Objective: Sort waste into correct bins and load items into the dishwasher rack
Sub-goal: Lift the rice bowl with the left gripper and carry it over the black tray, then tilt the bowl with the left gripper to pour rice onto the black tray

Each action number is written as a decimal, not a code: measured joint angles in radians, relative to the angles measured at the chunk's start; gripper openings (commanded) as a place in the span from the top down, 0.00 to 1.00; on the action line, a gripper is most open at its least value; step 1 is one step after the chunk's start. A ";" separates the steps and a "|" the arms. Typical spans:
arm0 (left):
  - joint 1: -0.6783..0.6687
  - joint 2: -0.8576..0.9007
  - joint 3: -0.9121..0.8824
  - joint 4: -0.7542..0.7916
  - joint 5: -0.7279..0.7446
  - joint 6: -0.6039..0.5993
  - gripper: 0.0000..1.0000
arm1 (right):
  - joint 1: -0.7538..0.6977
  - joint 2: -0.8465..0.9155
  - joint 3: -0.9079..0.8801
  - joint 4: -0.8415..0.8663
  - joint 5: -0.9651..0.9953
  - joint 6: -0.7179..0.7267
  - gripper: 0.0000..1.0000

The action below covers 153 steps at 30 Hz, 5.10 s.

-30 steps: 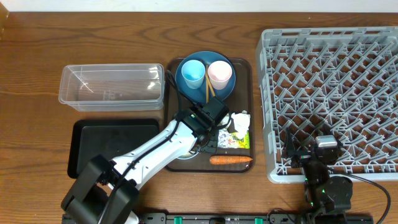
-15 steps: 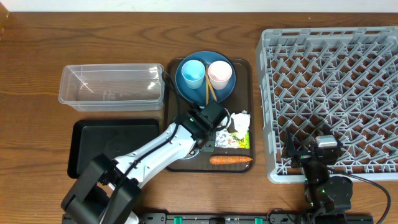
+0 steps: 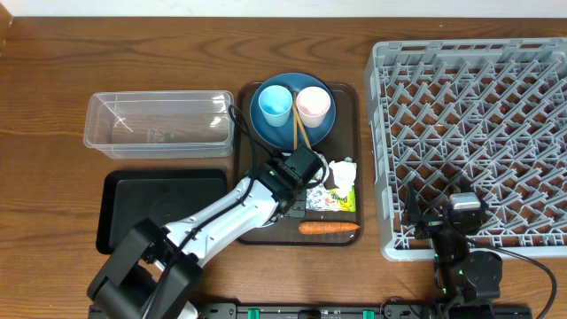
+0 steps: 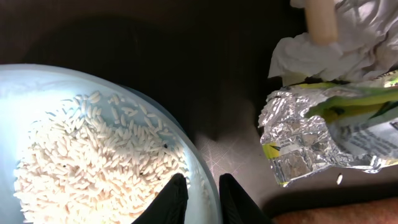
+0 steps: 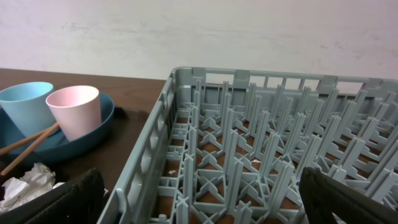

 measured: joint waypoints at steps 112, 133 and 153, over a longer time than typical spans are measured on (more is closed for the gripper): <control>1.626 -0.279 -0.185 -0.546 1.506 0.908 0.94 | 0.000 0.000 0.000 0.000 0.000 0.000 0.01; 1.625 -0.278 -0.185 -0.488 1.499 0.937 0.94 | 0.000 0.000 0.000 0.000 0.000 0.000 0.01; 1.594 -0.278 -0.120 -0.478 1.360 0.853 0.94 | 0.000 0.000 0.000 0.000 0.000 0.000 0.01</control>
